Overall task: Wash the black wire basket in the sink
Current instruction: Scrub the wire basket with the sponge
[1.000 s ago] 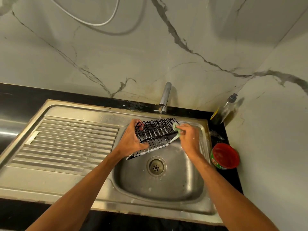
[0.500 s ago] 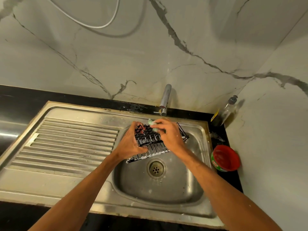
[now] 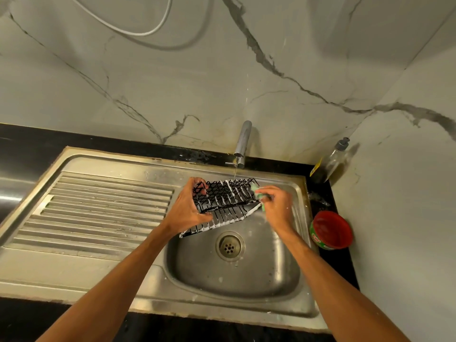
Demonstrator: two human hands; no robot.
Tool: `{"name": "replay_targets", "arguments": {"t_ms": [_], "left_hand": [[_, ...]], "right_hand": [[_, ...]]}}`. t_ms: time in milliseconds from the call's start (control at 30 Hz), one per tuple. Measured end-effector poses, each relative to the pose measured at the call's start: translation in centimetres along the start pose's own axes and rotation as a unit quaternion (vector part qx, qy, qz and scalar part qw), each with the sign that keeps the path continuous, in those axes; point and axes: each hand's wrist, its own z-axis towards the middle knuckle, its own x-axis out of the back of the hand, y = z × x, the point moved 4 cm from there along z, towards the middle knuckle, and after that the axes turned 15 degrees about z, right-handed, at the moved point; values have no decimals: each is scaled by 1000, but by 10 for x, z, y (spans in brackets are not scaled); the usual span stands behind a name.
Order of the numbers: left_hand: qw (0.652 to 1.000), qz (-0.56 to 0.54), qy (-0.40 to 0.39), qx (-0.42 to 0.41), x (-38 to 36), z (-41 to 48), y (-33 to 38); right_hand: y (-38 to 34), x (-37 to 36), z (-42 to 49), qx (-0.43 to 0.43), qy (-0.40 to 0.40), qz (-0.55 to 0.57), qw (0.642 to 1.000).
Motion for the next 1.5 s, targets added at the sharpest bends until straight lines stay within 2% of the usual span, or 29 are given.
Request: {"name": "replay_targets", "arguments": {"t_ms": [100, 233, 300, 367, 467, 633, 733, 800, 900, 967, 1067, 1200, 1267, 1367, 1400, 1500], "left_hand": [[1000, 0, 12, 6, -2, 1, -2], [1000, 2, 22, -8, -3, 4, 5], [999, -12, 27, -14, -3, 4, 9], [999, -38, 34, 2, -2, 2, 7], [995, -74, 50, 38, -1, -1, 2], [980, -167, 45, 98, -7, -4, -5], [967, -209, 46, 139, -15, -8, -7], [950, -255, 43, 175, -21, -9, -13], [901, -358, 37, 241, -30, -14, -20], [865, -415, 34, 280, -36, -21, -26], [832, -455, 28, 315, -47, -32, -30], [823, -470, -7, 319, -56, -41, -23], [818, -476, -8, 323, -59, -42, -23], [816, -475, -1, 329, -59, -41, -27], [811, -482, 0, 332, -60, -41, -27], [793, -508, 3, 338, -63, -41, -25]], "right_hand": [[-9, 0, -2, -1, 19, 12, 1000], [-66, -50, -42, 116, -115, 34, 986], [-72, -58, -49, 165, -140, 17, 976], [-60, -47, -35, 148, -103, -2, 984], [-37, -20, -17, 84, 21, -14, 996], [-50, -39, -39, 160, -18, -37, 986], [-30, -24, -36, 62, 65, 41, 995], [-14, -18, -35, 3, 89, 87, 992], [8, -22, -36, -113, 96, 126, 981], [17, -30, -35, -156, 75, 116, 978], [21, -39, -26, -162, 46, 51, 984], [20, -57, -11, -164, 43, -37, 985], [13, -80, -15, -133, -25, -61, 989], [9, -110, -35, -89, -178, -93, 976], [11, -110, -37, -88, -191, -99, 973], [12, -97, -21, -119, -124, -82, 982]]}}
